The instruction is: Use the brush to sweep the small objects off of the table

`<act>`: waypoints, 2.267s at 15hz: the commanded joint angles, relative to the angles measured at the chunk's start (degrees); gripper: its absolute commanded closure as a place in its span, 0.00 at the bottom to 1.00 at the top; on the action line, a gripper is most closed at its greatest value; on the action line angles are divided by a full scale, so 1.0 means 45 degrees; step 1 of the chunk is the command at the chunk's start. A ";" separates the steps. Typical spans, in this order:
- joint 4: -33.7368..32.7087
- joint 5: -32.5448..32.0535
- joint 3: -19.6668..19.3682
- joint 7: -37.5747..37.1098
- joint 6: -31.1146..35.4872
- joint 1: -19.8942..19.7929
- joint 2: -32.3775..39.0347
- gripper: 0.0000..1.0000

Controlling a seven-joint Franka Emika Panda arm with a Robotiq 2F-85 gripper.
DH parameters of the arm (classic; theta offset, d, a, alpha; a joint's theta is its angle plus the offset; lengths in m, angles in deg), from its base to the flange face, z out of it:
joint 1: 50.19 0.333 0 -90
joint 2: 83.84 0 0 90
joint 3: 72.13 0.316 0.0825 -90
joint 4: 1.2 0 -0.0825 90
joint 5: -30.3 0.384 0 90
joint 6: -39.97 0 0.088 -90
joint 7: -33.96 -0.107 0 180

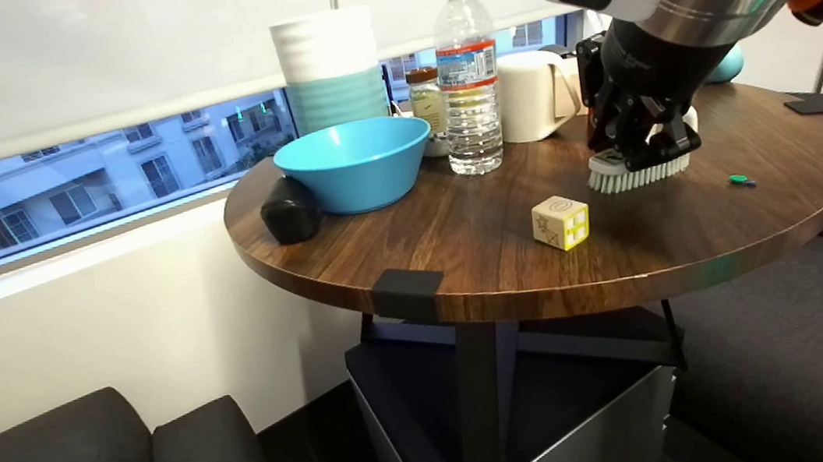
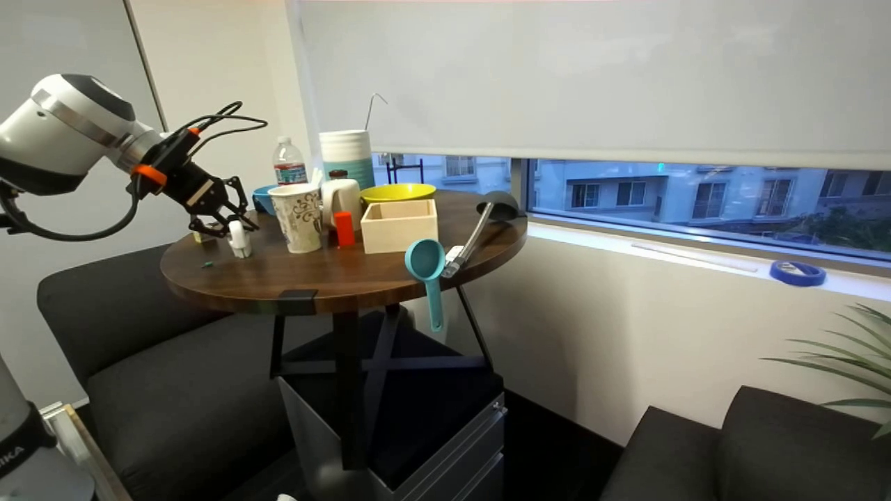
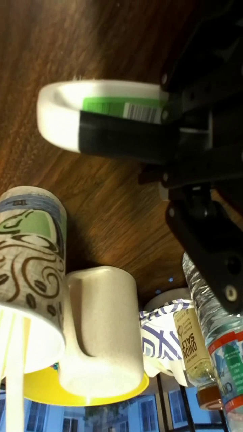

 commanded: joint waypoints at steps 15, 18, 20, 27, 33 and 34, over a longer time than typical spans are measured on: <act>-0.0070 0.3289 -0.1065 0.3933 -0.1703 0.1184 -0.0683 0.98; -0.0074 0.3920 -0.1169 0.4573 -0.1981 0.1364 -0.0804 0.98; -0.0077 0.4272 -0.1164 0.4918 -0.2207 0.1455 -0.0857 0.98; -0.0059 0.5315 -0.1166 0.5980 -0.3056 0.1779 -0.1216 0.98; -0.0092 0.5774 -0.1218 0.6478 -0.3746 0.1984 -0.1429 0.98; -0.0093 0.5831 -0.1241 0.6557 -0.3810 0.2020 -0.1447 0.98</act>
